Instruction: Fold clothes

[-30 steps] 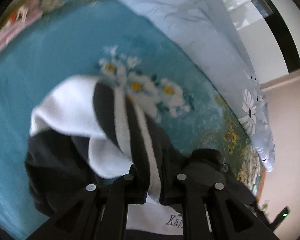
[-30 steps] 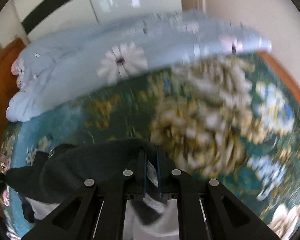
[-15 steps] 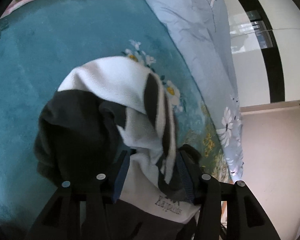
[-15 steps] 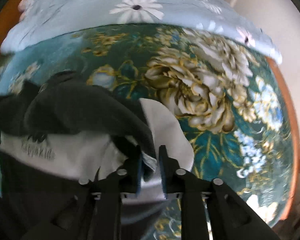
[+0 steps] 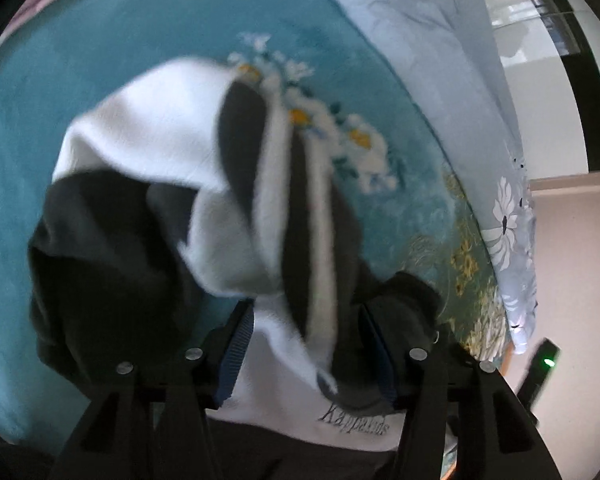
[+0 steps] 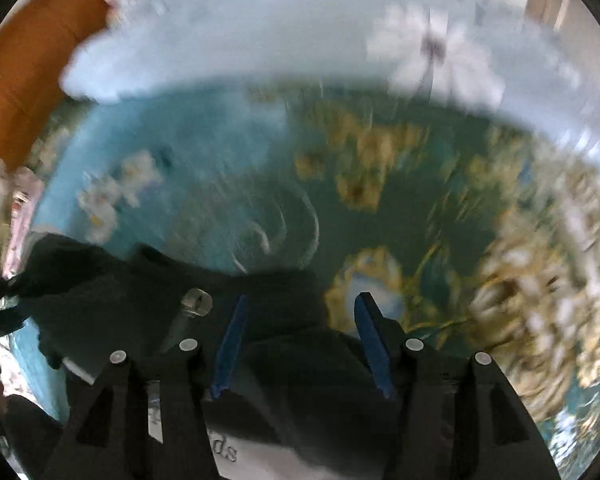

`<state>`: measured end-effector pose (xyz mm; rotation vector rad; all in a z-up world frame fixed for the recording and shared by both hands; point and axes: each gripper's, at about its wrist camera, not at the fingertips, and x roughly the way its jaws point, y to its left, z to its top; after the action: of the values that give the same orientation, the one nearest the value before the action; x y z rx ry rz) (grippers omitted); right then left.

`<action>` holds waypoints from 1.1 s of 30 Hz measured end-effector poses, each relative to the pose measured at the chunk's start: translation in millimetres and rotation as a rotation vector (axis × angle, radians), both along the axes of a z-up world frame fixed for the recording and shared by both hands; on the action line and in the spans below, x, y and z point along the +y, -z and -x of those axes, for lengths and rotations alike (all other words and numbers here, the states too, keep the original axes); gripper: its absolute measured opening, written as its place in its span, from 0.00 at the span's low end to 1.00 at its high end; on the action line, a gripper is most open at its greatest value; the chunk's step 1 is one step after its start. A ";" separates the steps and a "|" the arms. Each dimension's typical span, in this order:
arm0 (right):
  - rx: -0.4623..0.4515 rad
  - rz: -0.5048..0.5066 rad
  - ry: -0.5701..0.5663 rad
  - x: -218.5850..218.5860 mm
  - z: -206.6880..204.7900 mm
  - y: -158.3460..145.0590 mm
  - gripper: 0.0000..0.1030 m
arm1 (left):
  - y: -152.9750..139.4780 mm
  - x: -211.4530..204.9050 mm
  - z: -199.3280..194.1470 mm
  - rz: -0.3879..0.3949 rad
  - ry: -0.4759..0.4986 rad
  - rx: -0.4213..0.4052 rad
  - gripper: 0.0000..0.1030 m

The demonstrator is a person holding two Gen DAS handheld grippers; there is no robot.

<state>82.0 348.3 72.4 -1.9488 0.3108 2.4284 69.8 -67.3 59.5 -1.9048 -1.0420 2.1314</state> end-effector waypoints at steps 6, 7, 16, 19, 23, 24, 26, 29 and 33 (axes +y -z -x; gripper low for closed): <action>-0.003 0.085 0.075 3.3 -21.7 21.7 0.45 | 19.2 -12.4 -13.2 -0.072 -0.050 0.003 0.38; 0.014 0.090 0.062 0.0 -25.3 18.3 0.27 | 17.5 -10.9 -11.2 -0.081 -0.043 0.016 0.24; 0.290 -0.008 0.055 3.7 -3.6 -67.0 0.11 | -35.8 6.7 49.5 -0.090 0.046 0.172 0.28; 0.335 -0.036 0.163 26.6 22.2 -81.0 0.11 | -44.7 -3.4 51.8 -0.142 0.052 0.194 0.48; 0.252 -0.085 0.216 29.5 43.0 -46.1 0.11 | -51.3 -40.1 29.0 -0.097 0.013 0.238 0.53; 0.229 -0.092 0.220 29.8 43.7 -36.9 0.11 | -52.1 -54.8 22.0 -0.042 -0.010 0.236 0.53; 0.213 -0.111 0.217 28.6 40.6 -29.0 0.12 | -49.5 -85.1 11.2 0.065 -0.052 0.217 0.54; 0.208 -0.175 0.206 27.6 41.4 -33.2 0.22 | -33.8 -129.5 0.1 0.177 -0.093 0.131 0.54; 0.263 -0.216 0.212 29.6 28.5 -62.6 0.34 | -5.8 -153.8 -10.8 0.182 -0.058 0.031 0.55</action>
<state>53.5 377.9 135.0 -1.4374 0.2323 2.4589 80.7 -221.1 65.3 -1.9317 -0.9370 2.3547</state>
